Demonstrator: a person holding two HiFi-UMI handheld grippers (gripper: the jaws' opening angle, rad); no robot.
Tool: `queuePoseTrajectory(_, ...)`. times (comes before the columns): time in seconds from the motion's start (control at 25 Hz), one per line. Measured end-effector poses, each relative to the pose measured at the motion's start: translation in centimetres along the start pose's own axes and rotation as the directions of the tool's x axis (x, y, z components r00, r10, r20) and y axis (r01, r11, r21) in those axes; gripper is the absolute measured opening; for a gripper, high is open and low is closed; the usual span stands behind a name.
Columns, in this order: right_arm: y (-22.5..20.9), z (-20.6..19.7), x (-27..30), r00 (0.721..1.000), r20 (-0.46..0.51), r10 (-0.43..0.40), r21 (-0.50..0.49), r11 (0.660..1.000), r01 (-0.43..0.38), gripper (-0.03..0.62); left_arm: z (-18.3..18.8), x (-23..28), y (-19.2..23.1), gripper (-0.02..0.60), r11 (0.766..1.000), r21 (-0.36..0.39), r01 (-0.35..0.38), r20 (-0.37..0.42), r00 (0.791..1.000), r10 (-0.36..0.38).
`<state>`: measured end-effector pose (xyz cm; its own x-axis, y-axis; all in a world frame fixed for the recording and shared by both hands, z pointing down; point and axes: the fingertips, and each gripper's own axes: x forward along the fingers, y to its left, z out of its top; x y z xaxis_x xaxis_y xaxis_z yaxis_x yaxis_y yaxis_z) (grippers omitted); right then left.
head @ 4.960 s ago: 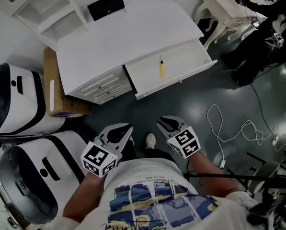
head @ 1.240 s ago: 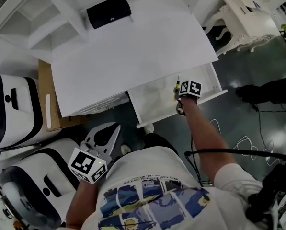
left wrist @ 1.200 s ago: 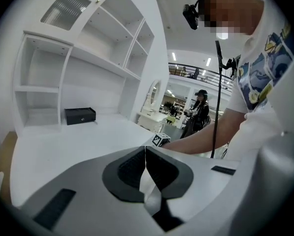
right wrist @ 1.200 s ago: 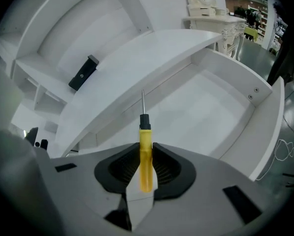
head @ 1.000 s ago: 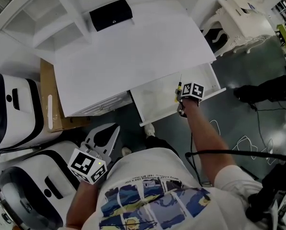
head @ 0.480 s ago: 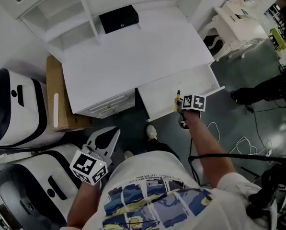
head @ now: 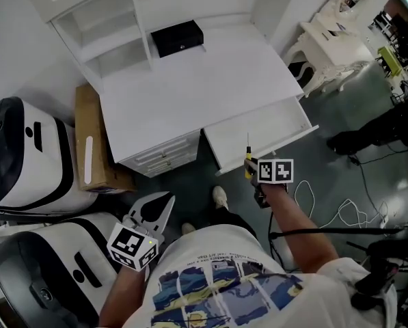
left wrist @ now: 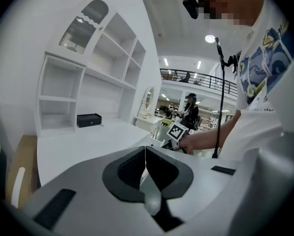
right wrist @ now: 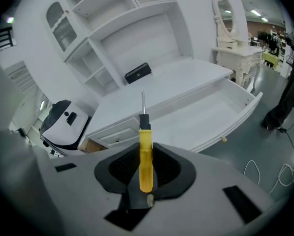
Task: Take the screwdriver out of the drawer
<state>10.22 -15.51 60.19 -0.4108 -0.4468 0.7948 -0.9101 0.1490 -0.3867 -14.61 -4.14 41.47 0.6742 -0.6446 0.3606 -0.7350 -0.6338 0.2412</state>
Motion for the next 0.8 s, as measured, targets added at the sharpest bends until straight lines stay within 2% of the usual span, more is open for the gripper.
queuePoseTrajectory(0.56, 8.6, -5.3, -6.4, 0.993, 0.014, 0.119, -0.154, 0.981, -0.116, 0.098, -2.4, -4.1, -2.7, 0.014, 0.999, 0.002, 0.041, 0.010, 0.999, -0.041)
queuePoseTrajectory(0.8, 10.5, -6.9, -8.4, 0.993, 0.019, 0.119, -0.207, 0.972, -0.113, 0.098, -2.9, -5.1, -3.7, 0.014, 0.998, 0.008, 0.059, 0.020, 0.998, -0.059)
